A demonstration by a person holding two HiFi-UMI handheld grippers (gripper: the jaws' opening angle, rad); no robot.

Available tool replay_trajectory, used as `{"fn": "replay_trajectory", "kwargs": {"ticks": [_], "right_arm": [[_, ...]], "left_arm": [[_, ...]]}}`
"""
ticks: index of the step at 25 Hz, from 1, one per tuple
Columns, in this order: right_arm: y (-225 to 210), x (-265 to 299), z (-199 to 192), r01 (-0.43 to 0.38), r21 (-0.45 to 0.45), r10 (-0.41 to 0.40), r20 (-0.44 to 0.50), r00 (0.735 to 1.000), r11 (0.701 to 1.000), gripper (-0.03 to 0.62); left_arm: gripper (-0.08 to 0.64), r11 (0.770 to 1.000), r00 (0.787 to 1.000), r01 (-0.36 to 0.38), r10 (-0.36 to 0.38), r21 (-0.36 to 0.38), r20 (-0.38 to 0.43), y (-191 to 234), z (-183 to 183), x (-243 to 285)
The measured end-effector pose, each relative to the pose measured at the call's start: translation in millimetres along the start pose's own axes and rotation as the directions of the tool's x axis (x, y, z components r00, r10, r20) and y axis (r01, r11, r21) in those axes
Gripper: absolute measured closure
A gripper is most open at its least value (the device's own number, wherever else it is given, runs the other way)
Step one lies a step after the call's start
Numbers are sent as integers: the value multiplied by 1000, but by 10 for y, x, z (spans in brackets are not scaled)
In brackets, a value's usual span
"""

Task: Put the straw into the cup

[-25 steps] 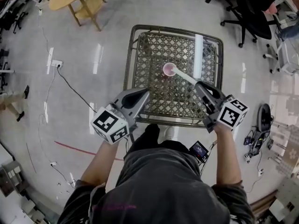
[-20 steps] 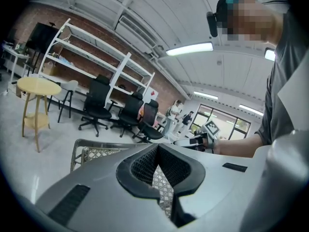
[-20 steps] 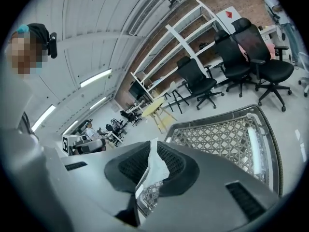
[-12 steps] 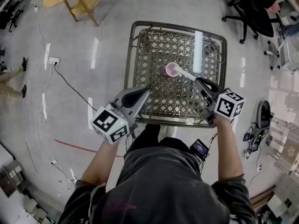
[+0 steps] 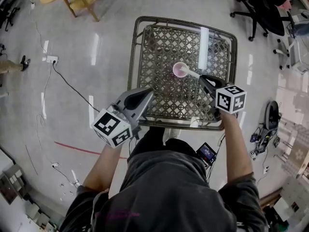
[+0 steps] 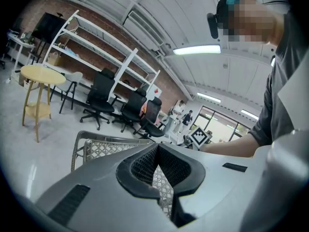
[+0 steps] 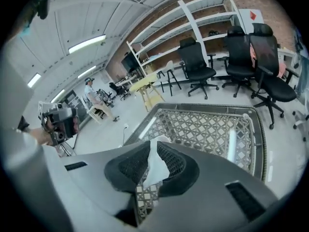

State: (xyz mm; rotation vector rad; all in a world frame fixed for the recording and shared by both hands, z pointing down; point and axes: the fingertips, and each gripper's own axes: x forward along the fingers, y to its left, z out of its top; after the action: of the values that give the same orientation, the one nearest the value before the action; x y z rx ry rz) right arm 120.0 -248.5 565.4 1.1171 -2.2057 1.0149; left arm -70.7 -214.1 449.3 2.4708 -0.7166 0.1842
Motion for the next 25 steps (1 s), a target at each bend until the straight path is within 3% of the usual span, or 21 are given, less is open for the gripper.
{"fn": "replay_trajectory", "kwargs": {"ticks": [8,14,25], "right_arm": [[-53,263,-120,49,-199,-76,-133,988,979,545],[-17,474,-151,36,-357,-122,-219,968,933,545],[-33,776,-230,-10,-526,-187,-320,929,851,545]], "left_arm": [[549,1000,1000,-5,5,-18,-3,132,-25,6],[549,999,1000,-1,1,-39,-5,174,-98,21],[549,997,1000,-17,15,-72,-17,295,-207,-27]]}}
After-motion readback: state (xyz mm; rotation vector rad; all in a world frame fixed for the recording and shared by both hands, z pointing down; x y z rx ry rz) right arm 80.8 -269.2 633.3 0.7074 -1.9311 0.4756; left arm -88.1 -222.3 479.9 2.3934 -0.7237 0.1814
